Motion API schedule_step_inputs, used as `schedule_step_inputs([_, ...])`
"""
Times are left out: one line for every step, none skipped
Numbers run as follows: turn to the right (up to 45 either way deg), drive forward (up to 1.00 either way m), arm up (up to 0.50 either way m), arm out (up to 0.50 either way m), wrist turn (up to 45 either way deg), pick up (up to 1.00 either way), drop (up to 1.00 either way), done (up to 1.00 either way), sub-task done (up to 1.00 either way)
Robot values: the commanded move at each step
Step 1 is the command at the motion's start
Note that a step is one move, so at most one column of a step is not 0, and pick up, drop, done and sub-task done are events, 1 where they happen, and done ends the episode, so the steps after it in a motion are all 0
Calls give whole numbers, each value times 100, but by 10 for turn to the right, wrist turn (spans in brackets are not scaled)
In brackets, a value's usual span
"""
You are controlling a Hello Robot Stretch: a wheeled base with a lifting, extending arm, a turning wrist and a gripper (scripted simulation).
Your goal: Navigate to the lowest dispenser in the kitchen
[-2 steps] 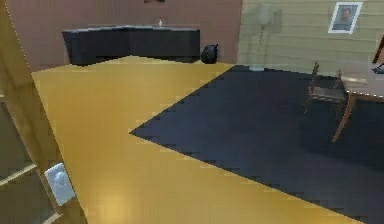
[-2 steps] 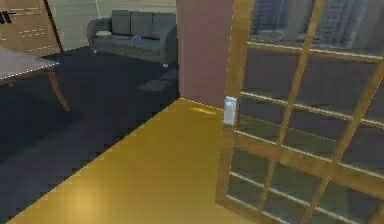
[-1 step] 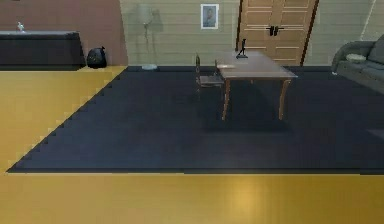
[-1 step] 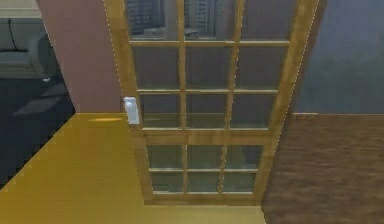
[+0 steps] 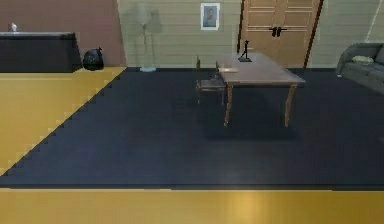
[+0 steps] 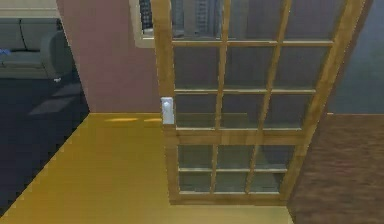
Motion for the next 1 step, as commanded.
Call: schedule_step_inputs([-90, 0, 0, 0, 0, 0, 0, 0, 0])
